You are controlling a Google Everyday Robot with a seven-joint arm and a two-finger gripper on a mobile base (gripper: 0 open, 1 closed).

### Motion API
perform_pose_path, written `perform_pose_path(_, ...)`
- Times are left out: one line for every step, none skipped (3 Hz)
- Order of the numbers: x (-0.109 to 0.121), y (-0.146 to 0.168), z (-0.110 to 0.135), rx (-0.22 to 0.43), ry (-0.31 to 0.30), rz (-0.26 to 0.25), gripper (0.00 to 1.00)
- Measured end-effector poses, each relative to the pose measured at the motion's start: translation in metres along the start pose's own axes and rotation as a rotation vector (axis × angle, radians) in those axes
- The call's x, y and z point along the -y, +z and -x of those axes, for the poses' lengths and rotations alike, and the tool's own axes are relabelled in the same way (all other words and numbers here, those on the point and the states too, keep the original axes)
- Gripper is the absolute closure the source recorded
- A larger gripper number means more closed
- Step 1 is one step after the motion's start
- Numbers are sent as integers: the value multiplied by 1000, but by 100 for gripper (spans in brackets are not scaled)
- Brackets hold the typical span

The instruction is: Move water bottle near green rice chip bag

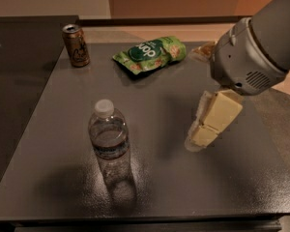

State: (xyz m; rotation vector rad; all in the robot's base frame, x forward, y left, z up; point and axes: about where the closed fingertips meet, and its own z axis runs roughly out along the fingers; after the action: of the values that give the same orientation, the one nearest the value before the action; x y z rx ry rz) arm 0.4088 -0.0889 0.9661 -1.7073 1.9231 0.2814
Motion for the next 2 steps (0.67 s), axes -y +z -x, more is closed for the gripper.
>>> perform_pose_path(-15,37,27,76,-33,71,0)
perform_pose_path(-37,62,53,143,-81,162,0)
